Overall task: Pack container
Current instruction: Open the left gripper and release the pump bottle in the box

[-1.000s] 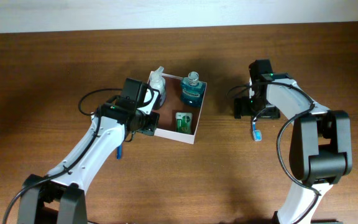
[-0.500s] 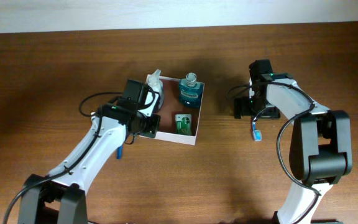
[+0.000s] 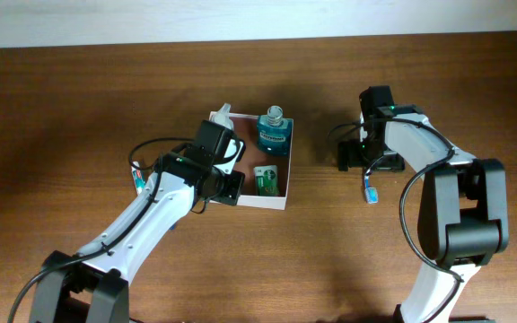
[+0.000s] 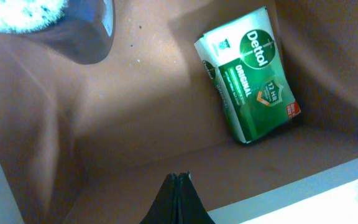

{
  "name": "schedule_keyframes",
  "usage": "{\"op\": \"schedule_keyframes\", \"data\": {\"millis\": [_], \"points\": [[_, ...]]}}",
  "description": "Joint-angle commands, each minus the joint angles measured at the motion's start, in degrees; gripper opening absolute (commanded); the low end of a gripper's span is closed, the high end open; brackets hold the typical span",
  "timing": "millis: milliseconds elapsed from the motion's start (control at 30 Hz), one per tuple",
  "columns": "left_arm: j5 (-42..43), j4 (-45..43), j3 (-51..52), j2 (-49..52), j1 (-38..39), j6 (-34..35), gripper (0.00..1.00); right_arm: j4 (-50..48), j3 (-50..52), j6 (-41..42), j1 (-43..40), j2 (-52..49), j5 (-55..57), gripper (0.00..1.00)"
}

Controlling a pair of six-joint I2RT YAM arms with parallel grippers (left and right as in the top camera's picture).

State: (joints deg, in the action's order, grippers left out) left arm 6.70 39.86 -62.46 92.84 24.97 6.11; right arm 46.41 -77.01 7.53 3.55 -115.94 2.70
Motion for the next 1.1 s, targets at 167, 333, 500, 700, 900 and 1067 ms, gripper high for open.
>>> {"op": "schedule_keyframes", "data": {"millis": [167,333,500,700,900,1067], "points": [[1.4,1.3,-0.2,-2.1,0.4,2.3,0.00,0.2,2.0,0.0,0.1,-2.4,1.8,0.99],[1.5,2.1,-0.2,-5.8,0.4,3.3,0.01,0.2,2.0,0.0,0.1,-2.4,1.8,0.99],[1.4,3.2,-0.2,-9.0,0.5,3.5,0.01,0.2,2.0,0.0,0.1,-2.4,1.8,0.98],[-5.5,3.1,-0.2,-11.2,0.5,3.5,0.00,0.2,2.0,0.0,0.1,-2.4,1.8,0.99],[-10.2,3.1,-0.2,-11.2,0.5,3.5,0.01,0.2,2.0,0.0,0.1,-2.4,1.8,0.99],[-12.7,3.0,-0.2,-10.9,0.5,3.5,0.01,0.2,2.0,0.0,0.1,-2.4,1.8,0.99]]}}
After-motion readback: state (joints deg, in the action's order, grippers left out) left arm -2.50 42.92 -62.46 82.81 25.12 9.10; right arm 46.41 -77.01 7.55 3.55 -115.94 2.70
